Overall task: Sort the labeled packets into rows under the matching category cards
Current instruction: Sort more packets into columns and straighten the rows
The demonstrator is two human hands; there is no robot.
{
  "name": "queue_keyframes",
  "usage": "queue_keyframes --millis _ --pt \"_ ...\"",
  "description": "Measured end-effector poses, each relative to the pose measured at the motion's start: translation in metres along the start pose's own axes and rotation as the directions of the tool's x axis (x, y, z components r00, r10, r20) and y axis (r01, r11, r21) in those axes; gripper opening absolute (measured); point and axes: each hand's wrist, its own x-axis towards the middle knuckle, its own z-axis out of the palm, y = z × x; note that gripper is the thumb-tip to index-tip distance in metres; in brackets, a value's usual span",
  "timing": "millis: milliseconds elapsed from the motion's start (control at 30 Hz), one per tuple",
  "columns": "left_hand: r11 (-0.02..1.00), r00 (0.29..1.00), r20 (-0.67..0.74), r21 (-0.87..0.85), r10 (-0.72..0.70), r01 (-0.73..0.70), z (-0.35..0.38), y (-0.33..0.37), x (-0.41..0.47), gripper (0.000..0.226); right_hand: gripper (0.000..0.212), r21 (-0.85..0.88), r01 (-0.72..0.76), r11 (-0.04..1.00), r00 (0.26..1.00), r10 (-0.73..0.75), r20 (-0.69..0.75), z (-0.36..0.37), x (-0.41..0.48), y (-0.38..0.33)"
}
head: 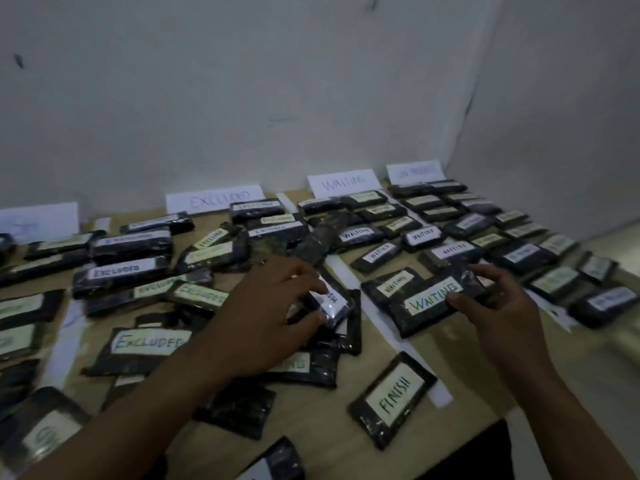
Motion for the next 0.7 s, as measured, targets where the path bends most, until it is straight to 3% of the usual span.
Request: queue_keyframes --millis 233,400,600,700 --pt "0.999 0.999 0.021 0.018 -0.047 0.047 0.018 -0.004 -0.003 0.045 0.042 -0.342 -0.008 0.94 0.997 -0.02 -0.077 -0.005 -0.001 0.023" --pt "0.995 0.996 0.029 -0.044 -0.083 0.084 0.018 -0.006 -0.008 0.037 0.033 -0.431 0.038 0.901 0.996 -0.069 -0.057 -0.002 -0.003 0.024" --pt "0.973 0.989 0.032 -0.178 -0.141 0.145 0.017 -0.008 -0.008 0.044 0.023 -0.554 0.114 0.825 0.992 -0.121 0.024 0.0 -0.004 0.025" --pt "0.947 0.985 0.016 -0.272 -0.172 0.17 0.012 -0.008 -0.004 0.029 0.021 -0.532 0.09 0.842 0.995 -0.1 0.011 0.0 -0.005 0.025"
